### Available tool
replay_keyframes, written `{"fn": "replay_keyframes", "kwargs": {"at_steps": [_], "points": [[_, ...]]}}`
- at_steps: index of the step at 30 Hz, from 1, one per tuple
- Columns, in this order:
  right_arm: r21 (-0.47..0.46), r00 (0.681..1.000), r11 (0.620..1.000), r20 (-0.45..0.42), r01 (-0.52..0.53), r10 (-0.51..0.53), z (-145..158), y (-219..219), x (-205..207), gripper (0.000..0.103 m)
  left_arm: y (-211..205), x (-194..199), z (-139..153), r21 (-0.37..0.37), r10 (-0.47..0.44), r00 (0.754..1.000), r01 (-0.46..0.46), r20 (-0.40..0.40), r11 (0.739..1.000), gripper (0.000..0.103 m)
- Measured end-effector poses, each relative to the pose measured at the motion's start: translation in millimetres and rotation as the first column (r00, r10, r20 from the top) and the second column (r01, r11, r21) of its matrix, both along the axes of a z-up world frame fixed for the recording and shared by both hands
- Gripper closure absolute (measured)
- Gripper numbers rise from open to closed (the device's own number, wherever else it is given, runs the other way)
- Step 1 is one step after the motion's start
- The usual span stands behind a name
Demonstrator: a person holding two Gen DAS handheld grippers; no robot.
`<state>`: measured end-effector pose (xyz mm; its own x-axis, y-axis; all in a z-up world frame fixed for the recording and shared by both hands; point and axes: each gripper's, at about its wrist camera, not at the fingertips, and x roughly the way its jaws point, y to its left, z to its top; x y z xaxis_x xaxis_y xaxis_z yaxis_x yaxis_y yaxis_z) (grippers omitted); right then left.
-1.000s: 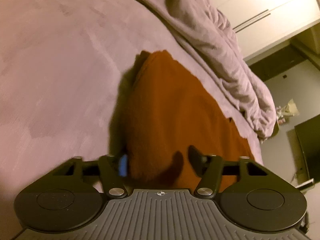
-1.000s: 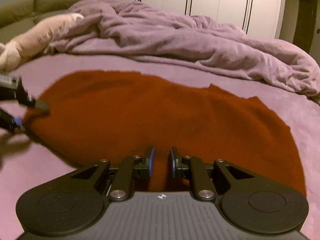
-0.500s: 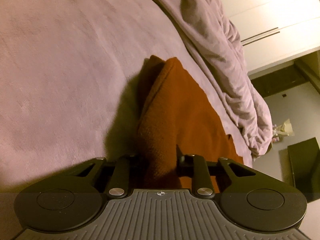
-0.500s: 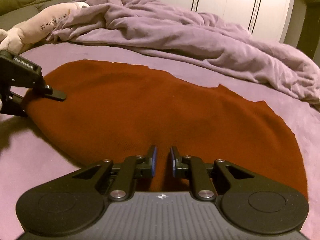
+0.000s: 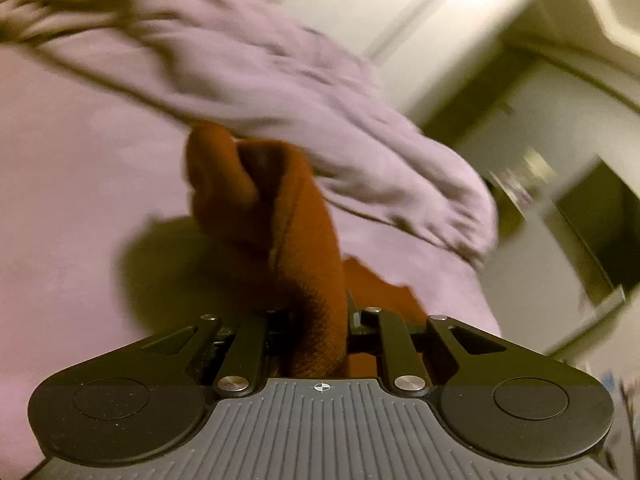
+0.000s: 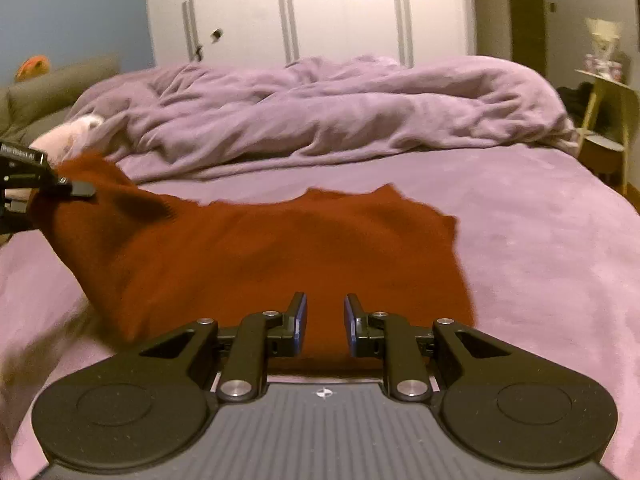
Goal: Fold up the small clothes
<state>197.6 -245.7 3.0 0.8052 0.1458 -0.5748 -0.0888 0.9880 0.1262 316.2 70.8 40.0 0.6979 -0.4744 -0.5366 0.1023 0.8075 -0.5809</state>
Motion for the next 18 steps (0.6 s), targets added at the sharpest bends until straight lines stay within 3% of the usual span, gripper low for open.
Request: {"fn": "replay_keyframes", "kwargs": {"at_steps": [4,6,8,10,11,12,14,16,18], "points": [[0.015,0.998,0.998,0.009,0.056,-0.056,0.3,-20.0,-2.9,0.084,-80.0,10.3,-12.0,0.107,-0.122,0.993,0.121,-0.001,0.987,0.085],[0.022,0.998,0.998,-0.006,0.063,-0.063,-3.0,-26.2,-2.3,0.084,-110.3,12.4,-35.6,0.165,-0.153,0.988,0.155,-0.026,0.974,0.082],[0.027,0.997,0.997,-0.028,0.068,-0.067,-8.3,-31.0,-1.9,0.084,-130.7,15.5,-66.5,0.201,-0.162,0.982,0.179,-0.100,0.963,0.074],[0.027,0.997,0.997,-0.049,0.067,-0.066,-12.9,-34.1,-2.4,0.084,-137.2,5.8,-73.8,0.234,-0.171,0.984,0.178,-0.047,0.956,0.072],[0.027,0.996,0.998,-0.060,0.062,-0.060,-15.2,-35.1,-2.2,0.084,-140.3,0.3,-69.8,0.259,-0.182,0.983,0.182,-0.026,0.949,0.065],[0.028,0.996,0.998,-0.066,0.055,-0.054,-16.8,-36.5,-3.7,0.083,-139.8,-4.7,-63.1,0.247,-0.190,0.981,0.191,-0.025,0.950,0.061],[0.030,0.996,0.998,-0.073,0.051,-0.049,-18.8,-37.6,-3.8,0.077,-128.9,-14.8,-47.9,0.154,-0.208,0.978,0.208,-0.012,0.966,0.048],[0.039,0.996,0.998,-0.072,0.051,-0.048,-17.9,-37.9,-2.8,0.077,-114.6,-31.3,-34.1,0.137,-0.210,0.977,0.205,0.025,0.969,0.048],[0.067,0.997,0.996,-0.065,0.050,-0.045,-14.2,-38.2,-0.8,0.077,-98.3,-44.1,-26.1,0.180,-0.175,0.983,0.162,0.058,0.970,0.047]]}}
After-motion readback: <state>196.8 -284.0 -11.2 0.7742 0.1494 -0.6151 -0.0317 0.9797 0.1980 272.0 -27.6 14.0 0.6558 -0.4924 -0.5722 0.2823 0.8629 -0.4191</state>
